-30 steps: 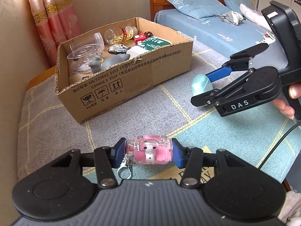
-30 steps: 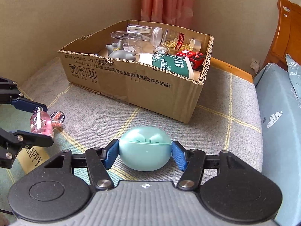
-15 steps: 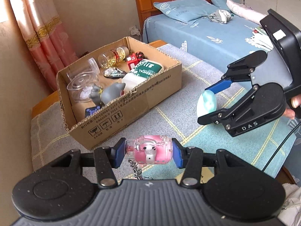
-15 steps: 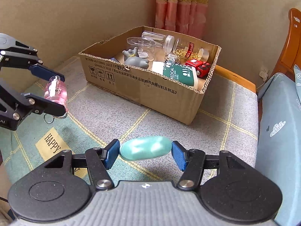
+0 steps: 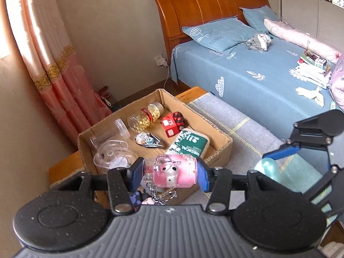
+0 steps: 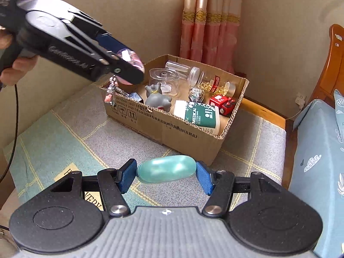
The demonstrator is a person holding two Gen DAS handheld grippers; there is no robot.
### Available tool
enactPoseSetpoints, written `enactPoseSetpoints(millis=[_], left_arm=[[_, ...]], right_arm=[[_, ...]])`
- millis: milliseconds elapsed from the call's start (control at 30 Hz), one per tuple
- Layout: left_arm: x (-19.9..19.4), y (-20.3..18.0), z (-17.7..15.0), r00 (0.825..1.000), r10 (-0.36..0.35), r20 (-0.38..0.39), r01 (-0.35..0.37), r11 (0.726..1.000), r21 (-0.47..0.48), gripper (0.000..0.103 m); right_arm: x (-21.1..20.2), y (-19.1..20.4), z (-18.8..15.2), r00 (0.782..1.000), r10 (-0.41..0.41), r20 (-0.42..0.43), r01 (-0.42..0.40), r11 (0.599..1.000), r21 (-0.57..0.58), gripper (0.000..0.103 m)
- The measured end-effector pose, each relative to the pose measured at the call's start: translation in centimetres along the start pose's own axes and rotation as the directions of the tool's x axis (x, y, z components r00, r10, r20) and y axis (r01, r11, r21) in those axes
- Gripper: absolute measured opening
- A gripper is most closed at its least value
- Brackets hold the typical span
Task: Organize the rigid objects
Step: 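Drop the pink keychain into the box from the left tool while the right carries the mint case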
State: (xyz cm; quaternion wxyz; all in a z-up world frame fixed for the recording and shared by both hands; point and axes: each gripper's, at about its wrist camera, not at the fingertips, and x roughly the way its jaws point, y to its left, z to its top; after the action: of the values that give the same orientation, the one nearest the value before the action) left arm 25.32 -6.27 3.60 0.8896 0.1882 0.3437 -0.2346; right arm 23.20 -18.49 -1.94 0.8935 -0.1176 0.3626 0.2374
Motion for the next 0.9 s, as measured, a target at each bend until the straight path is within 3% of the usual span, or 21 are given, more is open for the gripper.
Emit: enactPoseSetpoints(millis=[200, 433, 467, 533, 567, 900], left_arm=[[4.8, 2.1, 2.2, 0.999, 0.032, -0.021, -0.033, 0.998, -0.051, 0.05], [8.9, 4.0, 1.5, 0.997, 0.035, -0.064, -0.044, 0.989, -0.143, 0.051], [9.0, 4.2, 1.3, 0.997, 0.037, -0.065, -0.046, 0.987, -0.157, 0.054], [8.6, 4.4, 0.9, 0.997, 0.043, -0.056, -0.052, 0.984, -0.171, 0.084], [8.0, 4.3, 0.7, 0.998, 0.058, -0.037, -0.063, 0.985, -0.162, 0.089], [1.1, 2.8, -3.6, 0.985, 0.158, 0.063, -0.148, 0.978, -0.144, 0.102]], right_arm=[[-0.5, -0.7, 1.5, 1.0, -0.018, 0.02, 0.017, 1.0, 0.013, 0.065], [-0.6, -1.0, 2.0, 0.999, -0.035, 0.027, 0.034, 0.999, 0.027, 0.065], [-0.5, -1.0, 2.1, 0.999, -0.037, 0.024, 0.036, 0.999, 0.024, 0.065], [-0.4, -1.0, 2.2, 0.999, -0.041, 0.02, 0.041, 0.999, 0.019, 0.065], [-0.4, -1.1, 2.3, 0.999, -0.044, 0.018, 0.043, 0.999, 0.016, 0.065], [0.5, -2.5, 4.7, 0.997, -0.071, 0.02, 0.07, 0.997, 0.018, 0.065]])
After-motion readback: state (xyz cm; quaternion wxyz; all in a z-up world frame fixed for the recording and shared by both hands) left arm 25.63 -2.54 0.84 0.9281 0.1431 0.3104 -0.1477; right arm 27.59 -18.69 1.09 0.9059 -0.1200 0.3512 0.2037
